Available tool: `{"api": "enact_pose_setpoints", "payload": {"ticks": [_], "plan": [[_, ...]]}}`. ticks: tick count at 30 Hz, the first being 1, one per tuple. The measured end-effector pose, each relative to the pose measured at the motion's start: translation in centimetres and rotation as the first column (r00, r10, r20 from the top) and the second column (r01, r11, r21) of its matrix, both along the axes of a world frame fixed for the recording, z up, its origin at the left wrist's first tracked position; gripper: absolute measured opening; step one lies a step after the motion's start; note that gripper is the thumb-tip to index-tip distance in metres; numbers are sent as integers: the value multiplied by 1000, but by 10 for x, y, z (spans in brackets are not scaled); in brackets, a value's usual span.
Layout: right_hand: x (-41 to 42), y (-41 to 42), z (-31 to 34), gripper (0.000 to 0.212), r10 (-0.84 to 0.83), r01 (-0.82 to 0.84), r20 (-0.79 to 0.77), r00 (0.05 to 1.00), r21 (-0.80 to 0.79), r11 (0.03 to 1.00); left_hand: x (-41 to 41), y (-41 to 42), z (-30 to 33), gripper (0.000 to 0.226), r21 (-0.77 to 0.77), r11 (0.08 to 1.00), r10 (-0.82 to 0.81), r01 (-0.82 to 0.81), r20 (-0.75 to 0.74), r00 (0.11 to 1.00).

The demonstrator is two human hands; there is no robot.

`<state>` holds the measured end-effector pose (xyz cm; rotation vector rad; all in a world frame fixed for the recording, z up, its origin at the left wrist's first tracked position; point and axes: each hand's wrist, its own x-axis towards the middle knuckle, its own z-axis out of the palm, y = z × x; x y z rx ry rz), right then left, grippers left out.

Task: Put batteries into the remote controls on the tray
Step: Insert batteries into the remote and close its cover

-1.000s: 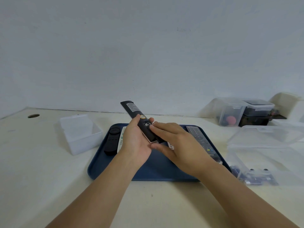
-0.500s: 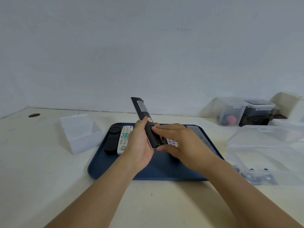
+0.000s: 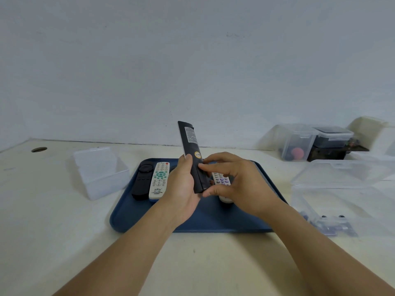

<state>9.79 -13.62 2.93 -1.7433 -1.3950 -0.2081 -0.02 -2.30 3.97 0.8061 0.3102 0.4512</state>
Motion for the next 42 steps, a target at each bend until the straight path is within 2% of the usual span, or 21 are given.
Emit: {"api": "enact_pose_setpoints", "payload": {"ticks": [6, 10, 13, 15, 17, 21, 25, 29, 36, 42], "plan": [[2, 5, -5, 53, -33, 32, -24, 999, -25, 999, 0, 5, 6, 40, 1, 1000, 2, -2, -4, 1000], [-1, 4, -4, 54, -32, 34, 53, 998, -49, 998, 2, 8, 7, 35, 23, 1000, -7, 7, 10, 1000], [-1, 2, -3, 52, -22, 22, 4, 1000, -30, 999, 4, 9, 7, 31, 74, 997, -18, 19, -10, 1000], [-2, 1, -1, 42, -35, 35, -52, 998, 3, 999, 4, 12, 8, 29, 71, 997, -15, 16, -17, 1000], [-3, 0, 1, 29, -83, 82, 4, 997, 52, 995, 5, 16, 8, 31, -1, 1000, 3, -3, -19, 1000], [-6, 3, -2, 29, -96, 96, 232, 968, 11, 995, 6, 22, 6, 36, -174, 984, 27, -26, 5, 1000], [-5, 6, -5, 32, -66, 66, 349, 935, 12, 998, 7, 24, 6, 42, -174, 984, 36, -33, 15, 999], [-3, 7, -10, 40, -102, 101, 273, 957, 20, 995, 7, 18, 4, 37, -123, 992, 21, -17, 29, 999], [-7, 8, -8, 44, -88, 79, 150, 985, 68, 995, 6, 19, 3, 46, -177, 984, -9, 18, 49, 999], [-6, 13, -10, 42, -84, 72, 164, 983, 80, 994, 5, 18, 3, 39, -137, 990, 36, -30, 43, 998]]}}
